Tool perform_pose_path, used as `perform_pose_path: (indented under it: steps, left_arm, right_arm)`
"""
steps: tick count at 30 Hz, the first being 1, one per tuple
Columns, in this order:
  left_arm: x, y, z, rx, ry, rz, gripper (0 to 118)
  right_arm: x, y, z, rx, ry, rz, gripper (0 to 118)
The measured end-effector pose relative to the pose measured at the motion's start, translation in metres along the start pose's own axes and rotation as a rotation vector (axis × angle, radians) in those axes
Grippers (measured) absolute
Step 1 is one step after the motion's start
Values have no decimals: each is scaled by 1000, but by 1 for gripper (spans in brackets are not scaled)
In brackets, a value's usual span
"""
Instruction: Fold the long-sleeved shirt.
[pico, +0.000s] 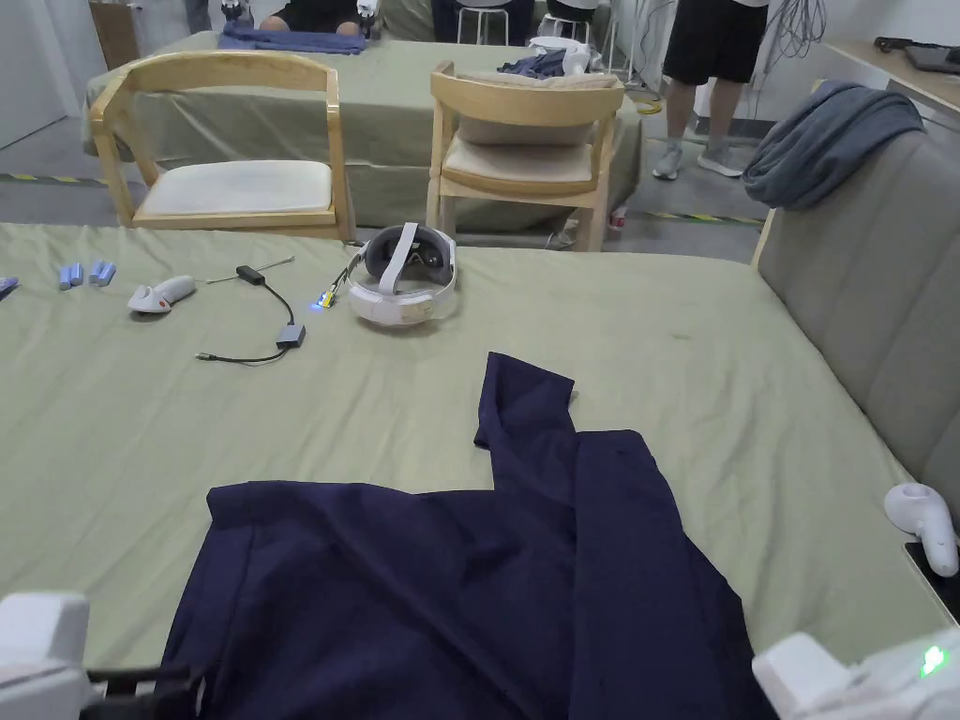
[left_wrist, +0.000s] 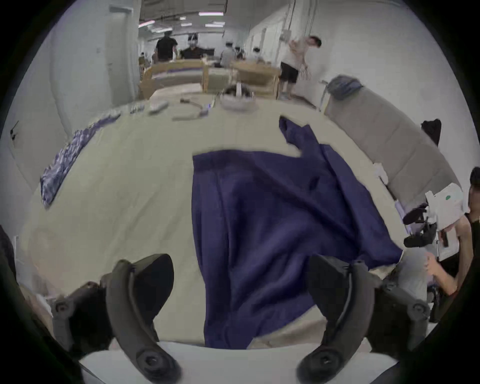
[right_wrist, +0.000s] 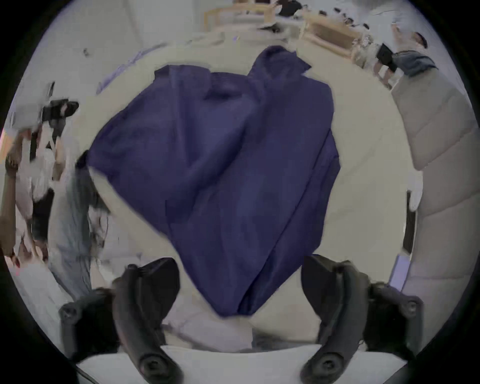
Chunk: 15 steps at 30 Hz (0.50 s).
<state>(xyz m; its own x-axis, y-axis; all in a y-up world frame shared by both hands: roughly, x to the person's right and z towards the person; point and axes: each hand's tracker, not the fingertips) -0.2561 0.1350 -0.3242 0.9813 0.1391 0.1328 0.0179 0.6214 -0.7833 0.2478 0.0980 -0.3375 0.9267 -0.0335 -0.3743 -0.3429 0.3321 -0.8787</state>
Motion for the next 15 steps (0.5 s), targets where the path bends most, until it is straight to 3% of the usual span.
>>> perform_pose_path:
  steps: [1, 2, 3, 6, 7, 8, 9, 10, 13, 15]
  left_arm:
    - [5, 14, -4, 35, 7, -9, 78]
    - [-3, 26, -4, 73, 12, -33, 42]
    - [1, 38, -11, 97, 27, -66, 6]
    - [2, 71, -41, 139, 79, -99, 3]
    - [1, 84, -54, 139, 61, -95, 3]
    - [-1, 94, -67, 156, 31, -72, 3]
    - [-3, 103, -79, 174, 15, -42, 3]
    - [-5, 111, -90, 176, 6, -35, 3]
    - [-5, 127, -125, 163, 27, -35, 3]
    - [-4, 127, -137, 153, 35, -25, 3]
  right_arm:
    - [5, 18, 2, 31, -8, -30, 45]
    - [9, 38, 3, 67, -20, -40, 9]
    - [12, 57, 0, 108, -42, -19, 1]
    - [26, 134, -6, 210, -68, -47, 2]
    - [34, 163, -13, 210, -45, -55, 12]
    - [33, 197, -26, 225, -38, -51, 39]
    - [39, 225, -35, 253, -36, -66, 76]
    - [48, 257, -48, 264, -38, -75, 90]
    - [68, 344, -95, 237, -61, -113, 74]
    - [82, 388, -133, 204, -77, -152, 74]
